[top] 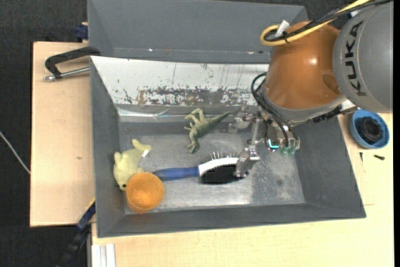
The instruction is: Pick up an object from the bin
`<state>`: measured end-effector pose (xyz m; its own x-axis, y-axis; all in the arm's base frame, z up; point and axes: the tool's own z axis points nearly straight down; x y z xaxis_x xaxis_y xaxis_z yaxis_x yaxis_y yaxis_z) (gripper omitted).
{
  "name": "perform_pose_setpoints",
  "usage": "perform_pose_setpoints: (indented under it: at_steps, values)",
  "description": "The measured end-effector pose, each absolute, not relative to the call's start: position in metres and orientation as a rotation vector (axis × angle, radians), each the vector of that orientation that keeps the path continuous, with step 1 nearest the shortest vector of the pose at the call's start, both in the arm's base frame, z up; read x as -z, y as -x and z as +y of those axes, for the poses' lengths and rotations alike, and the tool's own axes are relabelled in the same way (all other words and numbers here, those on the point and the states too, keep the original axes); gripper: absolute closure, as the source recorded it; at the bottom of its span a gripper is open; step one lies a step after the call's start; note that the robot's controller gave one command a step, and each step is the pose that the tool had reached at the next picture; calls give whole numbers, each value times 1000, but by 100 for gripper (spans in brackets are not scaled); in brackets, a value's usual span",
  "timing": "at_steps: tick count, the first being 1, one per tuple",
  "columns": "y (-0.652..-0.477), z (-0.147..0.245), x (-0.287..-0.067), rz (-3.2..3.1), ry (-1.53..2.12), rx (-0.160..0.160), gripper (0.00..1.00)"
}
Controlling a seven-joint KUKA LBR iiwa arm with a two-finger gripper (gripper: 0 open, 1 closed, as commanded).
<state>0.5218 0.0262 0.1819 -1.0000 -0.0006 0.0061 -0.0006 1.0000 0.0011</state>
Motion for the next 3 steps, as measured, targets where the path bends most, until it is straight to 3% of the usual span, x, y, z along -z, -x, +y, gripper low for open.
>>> perform_pose_setpoints:
  at_steps: [1,2,3]
  values:
    - [-526,63,-71,-3138,-233,2,0]
    - [-527,64,-74,-3142,-232,6,100]
    - [-540,24,-220,-3106,-549,-3,100]
